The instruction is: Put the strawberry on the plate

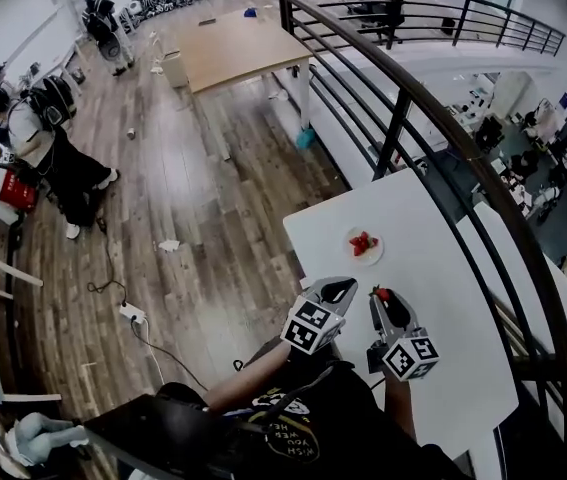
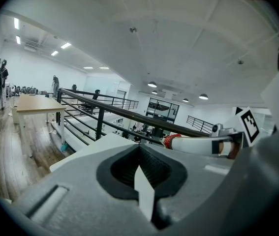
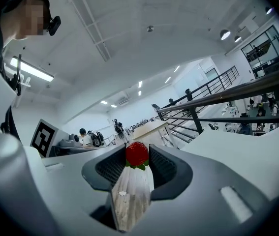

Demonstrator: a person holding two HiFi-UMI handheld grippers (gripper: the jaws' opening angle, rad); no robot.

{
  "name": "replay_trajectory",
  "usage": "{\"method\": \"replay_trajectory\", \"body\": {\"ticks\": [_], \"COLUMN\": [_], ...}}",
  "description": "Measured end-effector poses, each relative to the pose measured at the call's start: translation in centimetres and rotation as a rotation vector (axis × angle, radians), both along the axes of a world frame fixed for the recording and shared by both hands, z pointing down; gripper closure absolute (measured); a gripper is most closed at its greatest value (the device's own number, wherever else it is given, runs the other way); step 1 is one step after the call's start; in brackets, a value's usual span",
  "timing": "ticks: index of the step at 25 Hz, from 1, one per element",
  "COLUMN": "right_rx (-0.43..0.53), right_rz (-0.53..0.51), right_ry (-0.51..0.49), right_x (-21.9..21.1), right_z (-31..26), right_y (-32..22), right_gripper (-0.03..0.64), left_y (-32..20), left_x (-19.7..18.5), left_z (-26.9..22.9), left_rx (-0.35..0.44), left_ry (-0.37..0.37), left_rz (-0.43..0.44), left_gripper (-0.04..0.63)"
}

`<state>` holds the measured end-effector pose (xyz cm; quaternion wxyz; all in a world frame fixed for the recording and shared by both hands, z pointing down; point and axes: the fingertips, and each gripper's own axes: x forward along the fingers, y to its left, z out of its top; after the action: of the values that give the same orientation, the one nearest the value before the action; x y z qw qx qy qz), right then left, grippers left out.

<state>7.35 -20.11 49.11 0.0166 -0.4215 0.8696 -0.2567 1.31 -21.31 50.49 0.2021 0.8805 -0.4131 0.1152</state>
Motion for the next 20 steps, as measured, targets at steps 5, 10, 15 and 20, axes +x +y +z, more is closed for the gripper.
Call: {"method": "replay_trajectory", "body": {"ticks": [5, 10, 15, 20], "right_rx": [-0.007, -0.004, -0.019, -0.033], "right_rz": [0.034, 0.049, 0.062, 0.09], "right_ry": [-0.004, 0.013, 0.028, 0.034], "right_x": [-1.4, -3.0, -5.3, -5.7], "right_z": [-0.4, -1.1, -0.7, 0.0], "right_y": [-2.2, -3.9, -4.7, -4.6], "right_gripper": [0.469, 0.469, 0.469, 0.469], "left_y": [-2.4, -4.2, -5.5, -5.1], "left_x": [-1.2, -2.8, -5.8, -6.9], "left_z": [-0.2, -1.2, -0.8, 0.0], "left_rx": [-0.005, 0.009, -0.008, -0.031], "left_ry": [-0.007, -0.003, 0.01, 0.024], "left_rz": [0.039, 0.061, 0.057, 0.062], "left_gripper": [0.591, 0.591, 0.591, 0.591]}}
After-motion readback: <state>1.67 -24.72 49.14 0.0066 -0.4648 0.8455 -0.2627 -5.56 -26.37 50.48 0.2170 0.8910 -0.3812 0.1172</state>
